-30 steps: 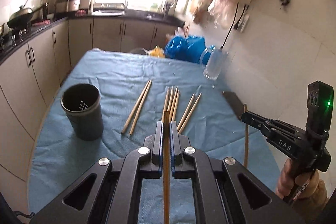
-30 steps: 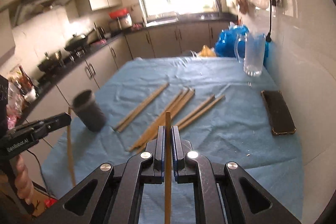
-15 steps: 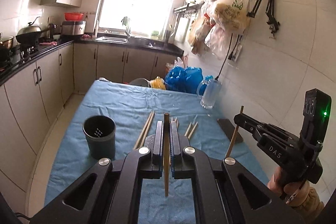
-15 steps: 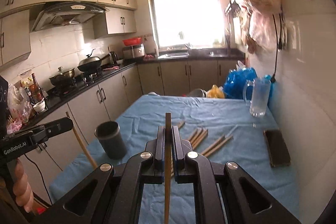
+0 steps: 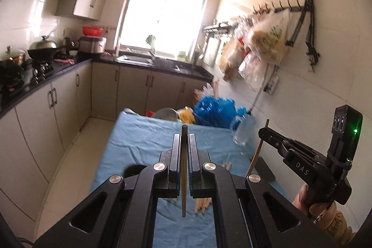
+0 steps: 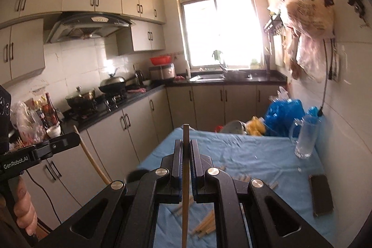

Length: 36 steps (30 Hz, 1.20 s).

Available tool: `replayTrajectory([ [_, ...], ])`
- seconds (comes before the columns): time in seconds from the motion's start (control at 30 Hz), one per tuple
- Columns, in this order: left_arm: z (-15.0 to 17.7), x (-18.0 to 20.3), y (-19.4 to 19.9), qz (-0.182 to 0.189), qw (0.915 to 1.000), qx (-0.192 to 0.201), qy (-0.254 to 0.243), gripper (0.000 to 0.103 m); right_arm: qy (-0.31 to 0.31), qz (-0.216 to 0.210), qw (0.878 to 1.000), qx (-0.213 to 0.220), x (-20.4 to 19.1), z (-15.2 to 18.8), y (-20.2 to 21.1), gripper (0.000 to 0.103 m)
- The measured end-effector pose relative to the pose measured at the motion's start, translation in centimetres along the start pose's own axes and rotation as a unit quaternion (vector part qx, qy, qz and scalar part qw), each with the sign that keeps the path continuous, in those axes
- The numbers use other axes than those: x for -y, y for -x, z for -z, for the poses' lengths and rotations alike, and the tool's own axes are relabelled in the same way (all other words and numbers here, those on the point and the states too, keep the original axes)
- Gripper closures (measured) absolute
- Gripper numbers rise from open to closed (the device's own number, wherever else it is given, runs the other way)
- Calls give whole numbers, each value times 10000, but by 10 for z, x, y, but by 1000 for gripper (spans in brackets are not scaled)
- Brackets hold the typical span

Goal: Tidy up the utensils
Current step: 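Lower both chopsticks into the black holder and open both tools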

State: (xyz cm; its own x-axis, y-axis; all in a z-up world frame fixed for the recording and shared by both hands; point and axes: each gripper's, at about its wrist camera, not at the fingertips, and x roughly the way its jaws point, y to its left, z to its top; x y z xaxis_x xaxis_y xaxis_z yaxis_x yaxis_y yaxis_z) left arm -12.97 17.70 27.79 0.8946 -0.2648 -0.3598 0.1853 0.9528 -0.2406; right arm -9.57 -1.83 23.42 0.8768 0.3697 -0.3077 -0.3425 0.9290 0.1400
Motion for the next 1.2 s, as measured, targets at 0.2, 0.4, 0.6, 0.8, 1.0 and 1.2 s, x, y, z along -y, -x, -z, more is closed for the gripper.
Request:
replayTrajectory([
  [0.2, -46, -28, 10, -443, 9984, 331, -72, 99, -118, -349, 9990, 257, -26, -34, -27, 97],
  [0.4, -69, -51, -13, -645, 9974, 316, -5, 99, -381, -690, 9952, 582, -52, -59, -66, 97],
  [0.6, -60, -74, -70, -687, 9974, -108, 170, 99, -441, -628, 9953, 583, -65, -54, -110, 97],
  [0.8, -32, -101, -126, -692, 9935, -749, 501, 99, -533, -504, 9973, 106, -59, -27, -158, 97],
  [1.0, -12, -110, -147, -754, 9902, -1019, 580, 99, -383, -444, 9971, -486, -55, 4, -189, 97],
  [1.2, -6, -109, -142, -850, 9899, -992, 541, 95, -413, -456, 9944, -859, -51, 20, -206, 96],
])
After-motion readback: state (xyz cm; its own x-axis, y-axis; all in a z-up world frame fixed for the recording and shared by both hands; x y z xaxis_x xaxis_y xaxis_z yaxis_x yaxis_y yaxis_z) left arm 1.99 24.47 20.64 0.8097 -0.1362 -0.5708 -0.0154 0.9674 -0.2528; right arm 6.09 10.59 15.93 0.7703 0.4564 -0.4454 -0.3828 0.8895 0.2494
